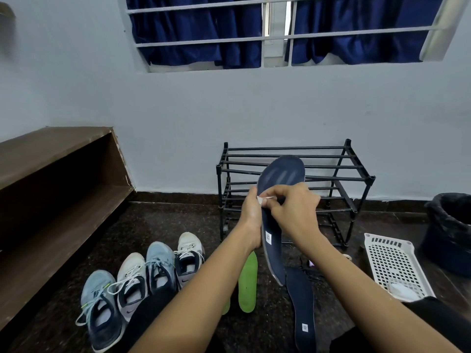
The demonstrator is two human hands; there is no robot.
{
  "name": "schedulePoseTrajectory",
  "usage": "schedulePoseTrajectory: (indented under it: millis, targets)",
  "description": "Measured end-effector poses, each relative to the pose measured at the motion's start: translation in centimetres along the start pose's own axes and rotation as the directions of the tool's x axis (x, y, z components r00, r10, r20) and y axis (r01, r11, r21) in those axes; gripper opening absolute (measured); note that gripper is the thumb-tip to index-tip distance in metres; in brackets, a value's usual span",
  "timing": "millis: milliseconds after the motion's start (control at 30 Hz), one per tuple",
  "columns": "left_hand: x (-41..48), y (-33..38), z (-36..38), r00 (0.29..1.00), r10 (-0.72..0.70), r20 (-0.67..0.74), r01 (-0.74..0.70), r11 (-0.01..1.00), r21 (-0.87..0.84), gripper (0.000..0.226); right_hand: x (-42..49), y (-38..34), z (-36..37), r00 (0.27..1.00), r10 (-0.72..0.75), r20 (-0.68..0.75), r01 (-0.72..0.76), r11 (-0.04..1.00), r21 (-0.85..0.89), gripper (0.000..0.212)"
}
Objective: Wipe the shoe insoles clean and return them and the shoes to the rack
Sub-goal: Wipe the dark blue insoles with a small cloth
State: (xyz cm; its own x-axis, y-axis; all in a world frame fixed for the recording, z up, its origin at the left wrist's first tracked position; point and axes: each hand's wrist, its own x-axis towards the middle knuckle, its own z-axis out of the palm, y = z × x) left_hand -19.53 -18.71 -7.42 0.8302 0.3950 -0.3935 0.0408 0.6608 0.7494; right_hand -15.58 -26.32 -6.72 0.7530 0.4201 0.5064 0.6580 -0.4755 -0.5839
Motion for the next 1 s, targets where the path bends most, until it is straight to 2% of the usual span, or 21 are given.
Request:
schedulePoseTrajectory:
  millis: [200,333,467,667,800,1000]
  targets:
    - [-0.7,-2.6,1.6,0.995,-0.032,0.095,0.029,0.999,0.034,0.052,1.4,1.1,-1.8,0.991,0.094,-0.099,-0.105,0.988,-0.115,0.007]
    - [-0.7,-2.9,2.1,0.989,-0.046,0.138,0.042,0.998,0.037,0.051,1.9,1.4,-2.0,0.987,0.119,-0.106,-0.130,0.986,-0.101,0.007]
    - [-0.3,-1.8,1.6,0.997,-0.030,0.077,0.028,0.999,0.028,0.057,1.2,0.6,-1.3,0.994,0.073,-0.081,-0.079,0.994,-0.074,0.005]
    - [0.2,-0.2,1.0,1.000,-0.009,0.017,0.010,1.000,-0.012,0.067,0.2,0.1,-1.0,0.999,0.052,-0.004,-0.052,0.996,0.071,0.011]
    - [0.3,-0.8,1.2,0.999,0.000,0.039,0.000,1.000,0.005,0.064,0.5,0.5,-1.1,0.996,0.032,-0.079,-0.033,0.999,-0.008,0.006]
    - [0.1,-2.6,1.9,0.995,0.011,0.099,-0.018,0.998,0.067,0.052,1.9,1.6,-2.4,0.984,0.115,-0.139,-0.131,0.986,-0.105,0.006]
